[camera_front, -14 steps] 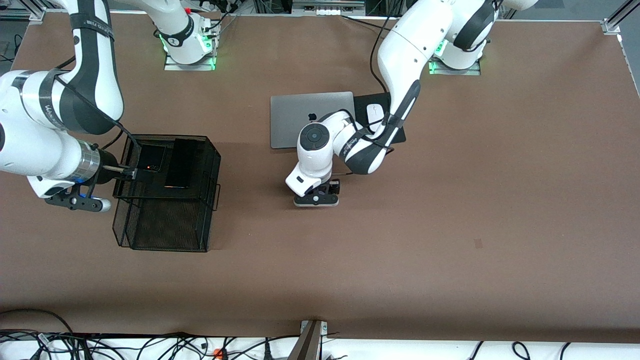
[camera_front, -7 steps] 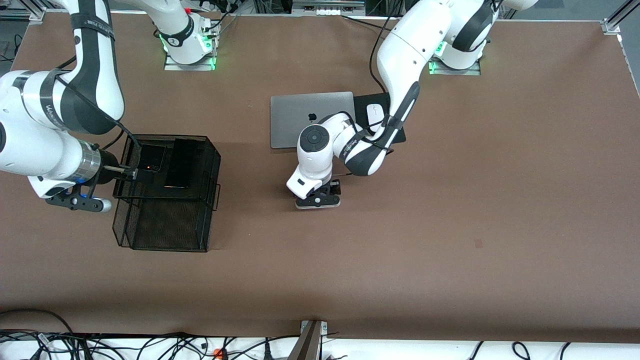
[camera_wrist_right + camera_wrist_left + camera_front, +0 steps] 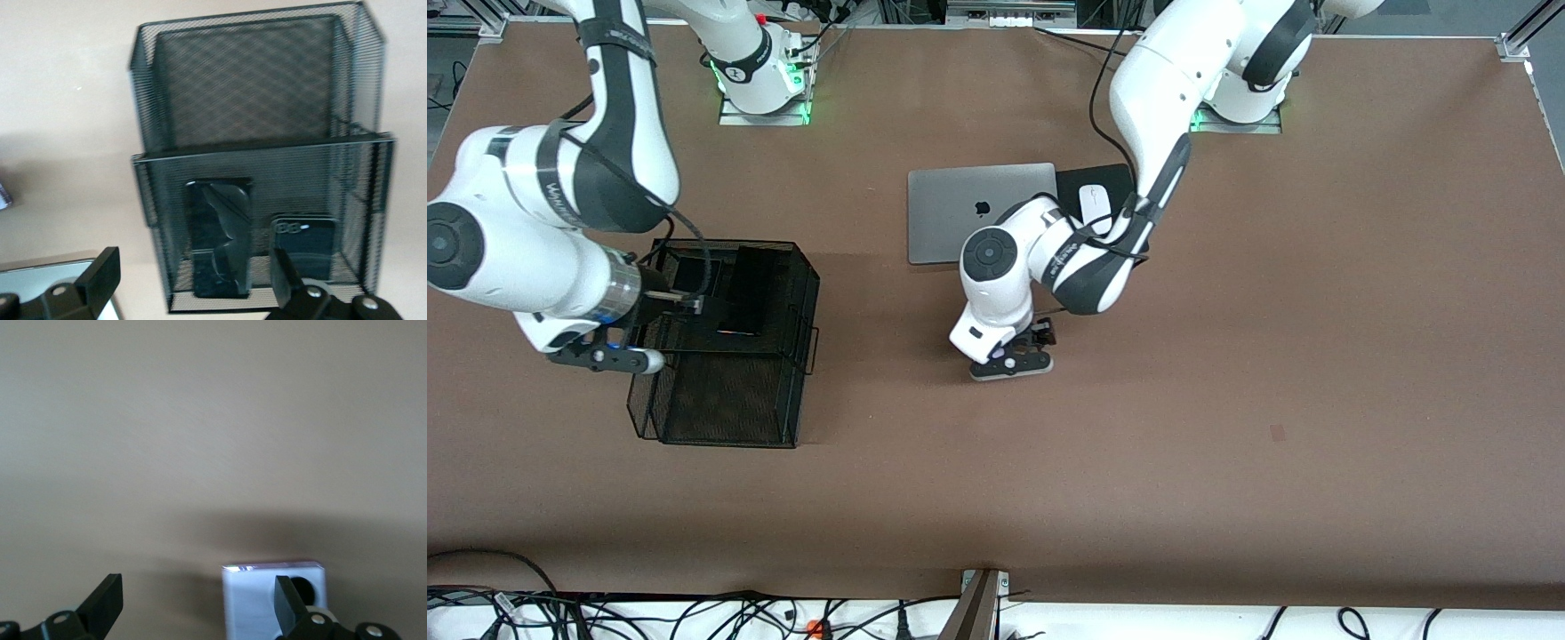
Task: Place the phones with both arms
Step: 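Set the lavender phone mid-table with the left gripper while the right gripper withdraws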
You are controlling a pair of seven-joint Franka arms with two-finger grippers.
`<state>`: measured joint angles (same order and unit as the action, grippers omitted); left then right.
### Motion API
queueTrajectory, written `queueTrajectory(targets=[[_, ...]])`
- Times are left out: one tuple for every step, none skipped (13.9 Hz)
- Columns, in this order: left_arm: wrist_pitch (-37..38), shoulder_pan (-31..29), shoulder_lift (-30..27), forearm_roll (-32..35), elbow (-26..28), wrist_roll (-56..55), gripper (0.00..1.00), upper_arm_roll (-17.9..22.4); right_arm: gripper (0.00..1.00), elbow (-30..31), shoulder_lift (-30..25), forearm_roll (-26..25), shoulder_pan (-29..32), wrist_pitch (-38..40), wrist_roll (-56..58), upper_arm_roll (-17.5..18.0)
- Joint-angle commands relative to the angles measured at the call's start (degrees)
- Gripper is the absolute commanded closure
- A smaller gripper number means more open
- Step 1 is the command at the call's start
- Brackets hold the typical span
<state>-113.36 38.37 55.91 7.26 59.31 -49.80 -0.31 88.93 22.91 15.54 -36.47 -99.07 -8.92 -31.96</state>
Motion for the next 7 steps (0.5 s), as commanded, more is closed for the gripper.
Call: queueTrajectory(targets=[[8.12,-6.0,-5.79,0.92,2.65,7.85,0.0,-0.83,0.0,-1.48,2.04,1.68,-4.3,-3.82,-6.61,0.75],[11.72,-8.46,-7.64,1.01,3.26,11.45,0.0,-0.83,0.0,-1.48,2.92,2.29,-5.53,-6.89,-9.16,2.15],[15.24,-10.4,-9.22,1.27,4.14,14.96,0.0,-0.74,0.0,-1.65,4.33,2.47,-6.59,-10.23,-12.66,4.34],[17.19,-12.07,-10.63,1.62,4.76,17.44,0.0,-0.39,0.0,-2.79,6.34,2.47,-7.73,-14.53,-16.61,6.53],[18.08,-14.53,-12.3,1.88,6.33,19.98,0.0,-0.3,0.0,-5.15,9.23,2.39,-8.35,-18.49,-18.92,8.73],[18.17,-16.99,-14.58,1.89,8.35,23.66,0.0,-0.22,0.0,-8.39,12.74,2.47,-8.97,-20.53,-21.03,10.84],[18.43,-19.62,-17.3,1.89,10.37,28.75,0.0,-0.21,0.0,-12.95,16.95,2.47,-9.06,-21.59,-23.31,11.99]])
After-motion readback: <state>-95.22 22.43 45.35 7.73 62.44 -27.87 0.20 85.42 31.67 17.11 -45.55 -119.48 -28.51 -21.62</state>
